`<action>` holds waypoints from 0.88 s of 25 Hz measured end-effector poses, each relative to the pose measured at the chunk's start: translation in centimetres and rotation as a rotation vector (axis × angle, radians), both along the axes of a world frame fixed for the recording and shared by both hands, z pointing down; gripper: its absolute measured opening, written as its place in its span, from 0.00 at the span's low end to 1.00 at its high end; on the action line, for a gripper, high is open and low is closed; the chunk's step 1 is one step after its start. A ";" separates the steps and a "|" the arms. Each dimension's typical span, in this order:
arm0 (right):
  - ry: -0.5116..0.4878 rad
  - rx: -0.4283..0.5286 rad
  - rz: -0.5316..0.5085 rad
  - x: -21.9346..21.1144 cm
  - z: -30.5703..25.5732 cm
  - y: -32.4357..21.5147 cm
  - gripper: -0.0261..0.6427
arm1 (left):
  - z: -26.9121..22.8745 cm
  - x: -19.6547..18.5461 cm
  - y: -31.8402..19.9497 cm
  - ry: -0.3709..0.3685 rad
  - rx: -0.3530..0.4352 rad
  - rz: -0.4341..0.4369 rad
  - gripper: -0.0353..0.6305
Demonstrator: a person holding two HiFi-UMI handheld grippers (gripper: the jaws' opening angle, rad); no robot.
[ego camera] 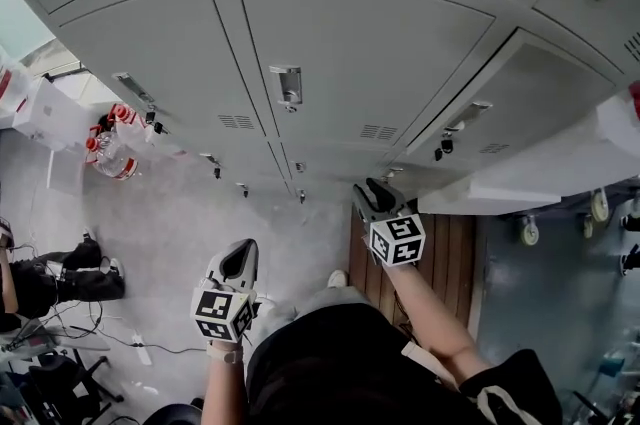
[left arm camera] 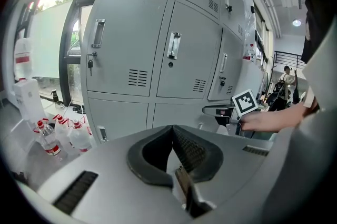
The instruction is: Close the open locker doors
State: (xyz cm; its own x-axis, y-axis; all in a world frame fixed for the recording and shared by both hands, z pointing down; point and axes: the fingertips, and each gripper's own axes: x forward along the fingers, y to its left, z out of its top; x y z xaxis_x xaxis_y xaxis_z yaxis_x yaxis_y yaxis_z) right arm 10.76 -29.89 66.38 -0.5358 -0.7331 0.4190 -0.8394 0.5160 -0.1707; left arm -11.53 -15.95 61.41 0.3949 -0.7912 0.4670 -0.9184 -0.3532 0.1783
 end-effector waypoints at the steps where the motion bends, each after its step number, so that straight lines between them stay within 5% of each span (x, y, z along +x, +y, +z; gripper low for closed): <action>1: 0.001 0.016 -0.008 -0.7 -0.9 0.5 0.25 | -0.4 -0.2 0.0 0.005 0.013 0.006 0.08; 7: -0.026 0.072 -0.080 -5.9 -6.9 4.3 0.14 | -3.9 -1.8 0.0 0.022 0.102 0.065 0.08; 22: -0.042 0.220 -0.221 -15.6 -16.8 13.9 0.13 | -10.4 -5.3 2.9 0.063 0.247 0.184 0.08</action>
State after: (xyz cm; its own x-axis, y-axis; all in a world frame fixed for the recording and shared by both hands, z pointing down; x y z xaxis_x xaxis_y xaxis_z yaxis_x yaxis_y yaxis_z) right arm -4.79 -15.98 49.59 -0.7061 -0.6672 0.2374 -0.6971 0.7138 -0.0673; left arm -16.85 -13.03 51.02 0.5636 -0.7904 0.2398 -0.8252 -0.5518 0.1207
